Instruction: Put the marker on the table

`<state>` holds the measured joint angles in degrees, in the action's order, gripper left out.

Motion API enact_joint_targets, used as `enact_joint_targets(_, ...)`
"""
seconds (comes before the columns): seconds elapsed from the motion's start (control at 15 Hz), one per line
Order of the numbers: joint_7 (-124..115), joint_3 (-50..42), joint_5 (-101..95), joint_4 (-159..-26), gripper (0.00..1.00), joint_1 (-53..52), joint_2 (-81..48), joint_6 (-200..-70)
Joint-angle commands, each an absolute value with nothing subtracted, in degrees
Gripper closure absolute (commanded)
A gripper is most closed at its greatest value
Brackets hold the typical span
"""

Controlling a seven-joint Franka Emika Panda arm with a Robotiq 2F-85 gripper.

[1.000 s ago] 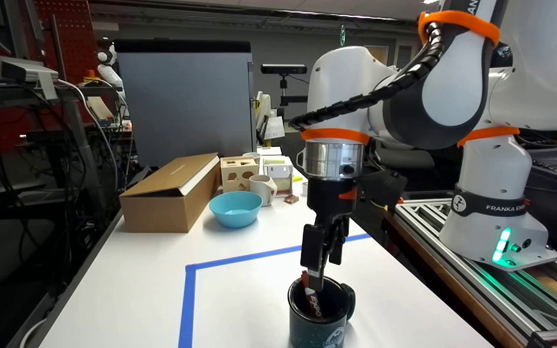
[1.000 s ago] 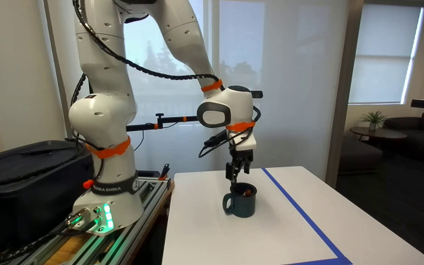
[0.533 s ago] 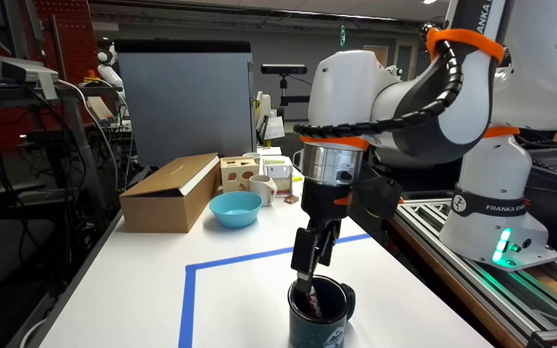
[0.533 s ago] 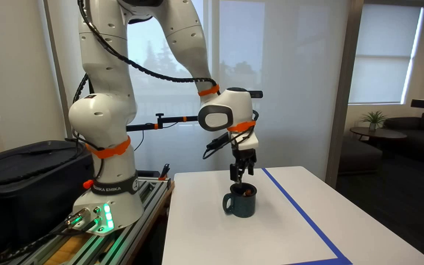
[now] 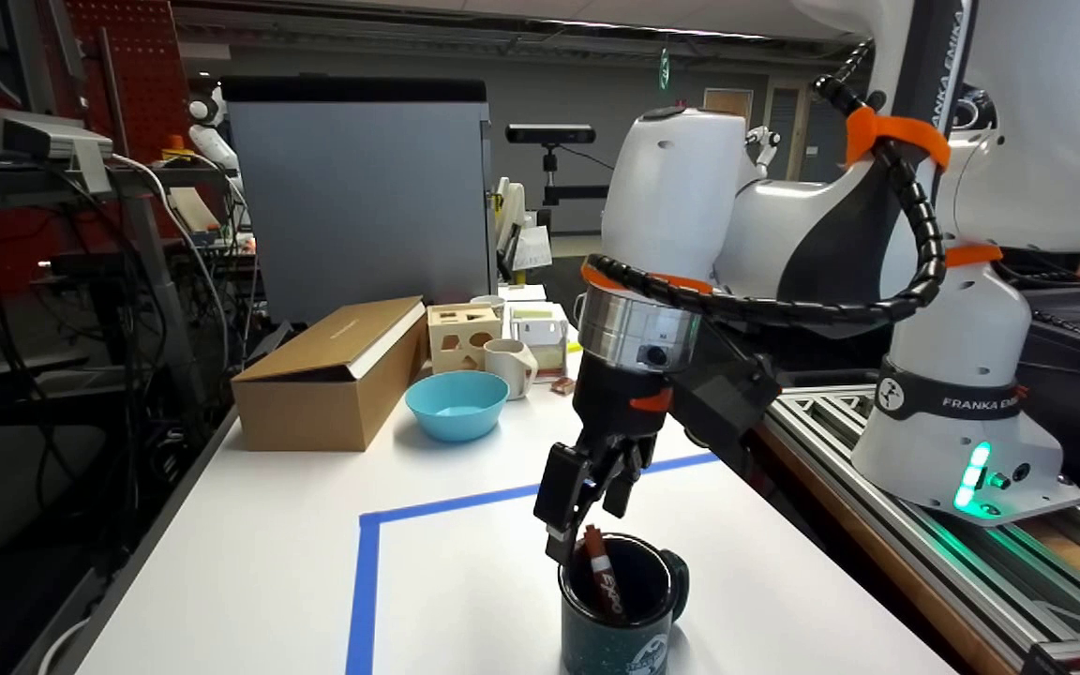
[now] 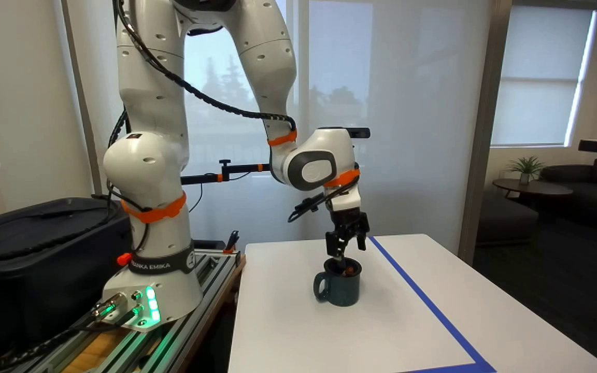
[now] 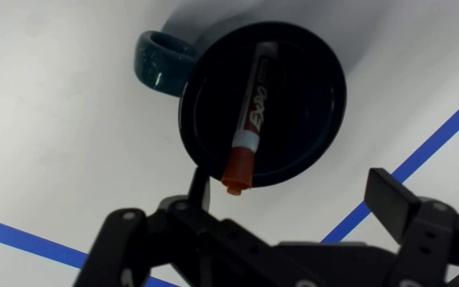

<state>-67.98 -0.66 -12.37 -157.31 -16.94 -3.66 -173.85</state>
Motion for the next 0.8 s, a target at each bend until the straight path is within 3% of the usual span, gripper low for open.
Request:
enact_joint_targets(0.0,-83.01,-5.03,-22.24,-157.27,0.0,-22.53,-0.91,-170.51)
enact_joint_targets(0.73,-126.25,-1.91,-52.1,-157.88,0.0,-25.27,6.02,-158.18)
